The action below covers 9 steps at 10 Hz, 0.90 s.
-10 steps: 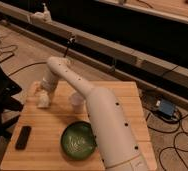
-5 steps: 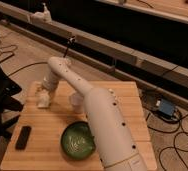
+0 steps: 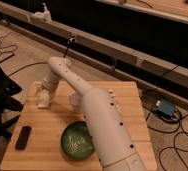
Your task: Place the white sponge in the ceramic bowl
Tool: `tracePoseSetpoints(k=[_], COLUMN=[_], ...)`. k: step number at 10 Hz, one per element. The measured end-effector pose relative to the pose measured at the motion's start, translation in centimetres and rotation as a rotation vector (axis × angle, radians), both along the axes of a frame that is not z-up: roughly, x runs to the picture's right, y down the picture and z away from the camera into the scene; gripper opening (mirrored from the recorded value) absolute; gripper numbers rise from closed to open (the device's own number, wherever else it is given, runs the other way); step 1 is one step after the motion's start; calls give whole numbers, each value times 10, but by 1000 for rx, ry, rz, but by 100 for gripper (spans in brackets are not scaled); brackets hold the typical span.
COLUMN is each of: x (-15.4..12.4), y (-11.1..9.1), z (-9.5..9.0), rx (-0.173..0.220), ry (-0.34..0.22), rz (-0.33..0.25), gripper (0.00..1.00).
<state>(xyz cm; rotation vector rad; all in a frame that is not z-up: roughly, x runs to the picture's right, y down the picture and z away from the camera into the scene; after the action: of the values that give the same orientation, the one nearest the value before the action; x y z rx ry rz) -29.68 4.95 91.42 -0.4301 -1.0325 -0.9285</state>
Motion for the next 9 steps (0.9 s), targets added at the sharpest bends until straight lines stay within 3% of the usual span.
tracePoseSetpoints(k=[9], x=[-2], y=[-5], z=[-1], rx=[11], ry=[-12], rz=[7], gripper=[65])
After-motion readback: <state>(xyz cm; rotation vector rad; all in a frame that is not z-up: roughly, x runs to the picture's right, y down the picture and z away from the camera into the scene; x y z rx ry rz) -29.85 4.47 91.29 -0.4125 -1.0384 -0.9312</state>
